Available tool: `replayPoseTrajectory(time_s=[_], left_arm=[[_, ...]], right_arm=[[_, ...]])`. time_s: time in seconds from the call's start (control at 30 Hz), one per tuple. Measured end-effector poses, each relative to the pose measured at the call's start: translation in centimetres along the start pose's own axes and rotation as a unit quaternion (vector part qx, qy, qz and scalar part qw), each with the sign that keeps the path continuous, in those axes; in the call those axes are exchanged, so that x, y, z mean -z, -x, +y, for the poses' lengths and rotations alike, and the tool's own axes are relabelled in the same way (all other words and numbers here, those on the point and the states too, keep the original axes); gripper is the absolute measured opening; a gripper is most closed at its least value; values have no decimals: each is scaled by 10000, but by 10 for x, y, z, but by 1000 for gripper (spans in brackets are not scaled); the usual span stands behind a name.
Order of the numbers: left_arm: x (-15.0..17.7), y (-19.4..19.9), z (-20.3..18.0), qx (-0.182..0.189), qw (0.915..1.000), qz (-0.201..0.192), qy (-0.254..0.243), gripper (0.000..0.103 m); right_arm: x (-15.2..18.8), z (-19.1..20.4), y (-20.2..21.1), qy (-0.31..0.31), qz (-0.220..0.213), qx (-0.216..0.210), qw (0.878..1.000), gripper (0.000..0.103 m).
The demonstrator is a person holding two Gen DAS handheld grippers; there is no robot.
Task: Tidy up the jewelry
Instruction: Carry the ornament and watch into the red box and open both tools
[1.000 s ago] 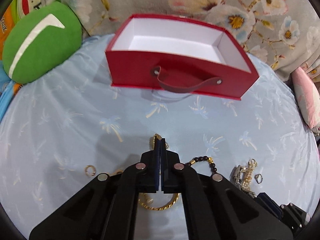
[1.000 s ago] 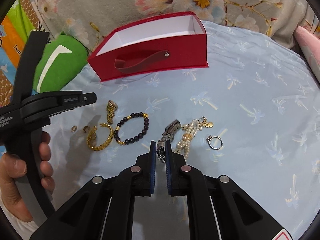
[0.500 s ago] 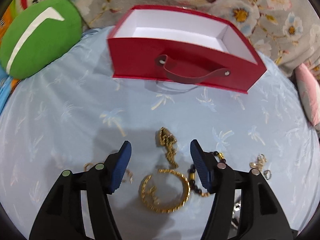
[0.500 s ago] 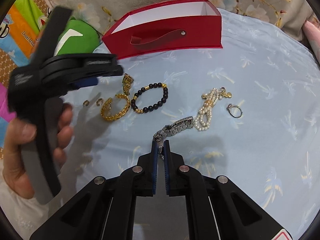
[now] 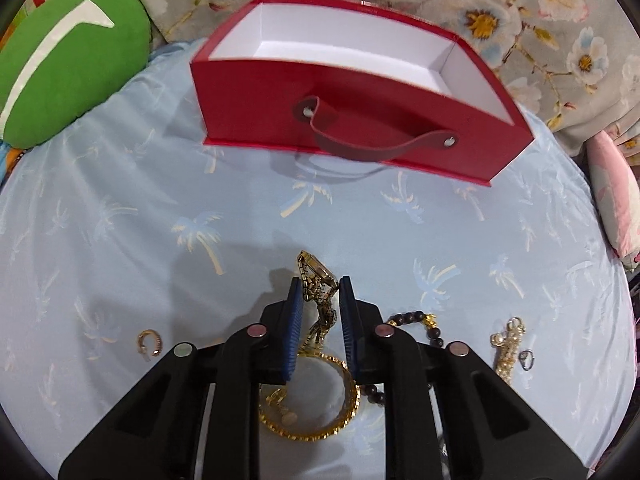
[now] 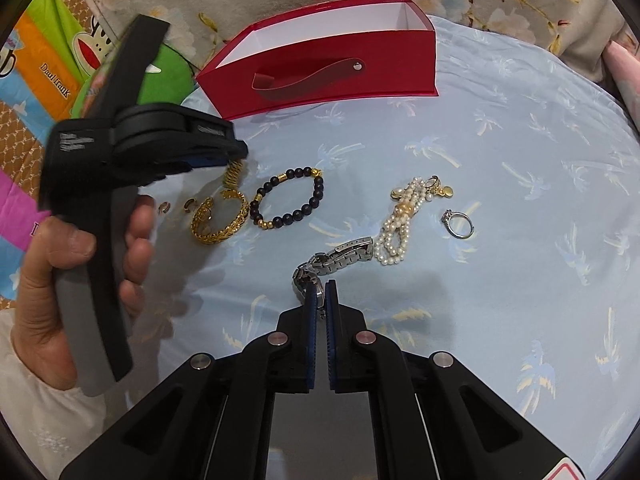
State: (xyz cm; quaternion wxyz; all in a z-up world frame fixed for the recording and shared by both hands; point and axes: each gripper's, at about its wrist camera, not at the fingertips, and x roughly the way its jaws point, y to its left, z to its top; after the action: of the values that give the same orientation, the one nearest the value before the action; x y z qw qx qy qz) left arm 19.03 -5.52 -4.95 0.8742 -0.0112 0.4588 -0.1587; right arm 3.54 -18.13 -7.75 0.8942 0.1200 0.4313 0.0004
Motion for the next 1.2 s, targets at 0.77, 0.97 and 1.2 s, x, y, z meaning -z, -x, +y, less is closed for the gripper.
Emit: replayPoseTrajectory(time_s=[0.77,0.97,1.2], left_arm=[[18,71,22,56,9988,-476,12,17],[3,82,26,13,9978,-660,-27,17],[-40,91,25,-76,9948,-997,-212,17]], right_arm=[[1,15,-13,214,-28,75,9997,9],[-34,19,12,283,-537,-70,9981,9],[-98,16,28,398,-1071,-246,9931,8]])
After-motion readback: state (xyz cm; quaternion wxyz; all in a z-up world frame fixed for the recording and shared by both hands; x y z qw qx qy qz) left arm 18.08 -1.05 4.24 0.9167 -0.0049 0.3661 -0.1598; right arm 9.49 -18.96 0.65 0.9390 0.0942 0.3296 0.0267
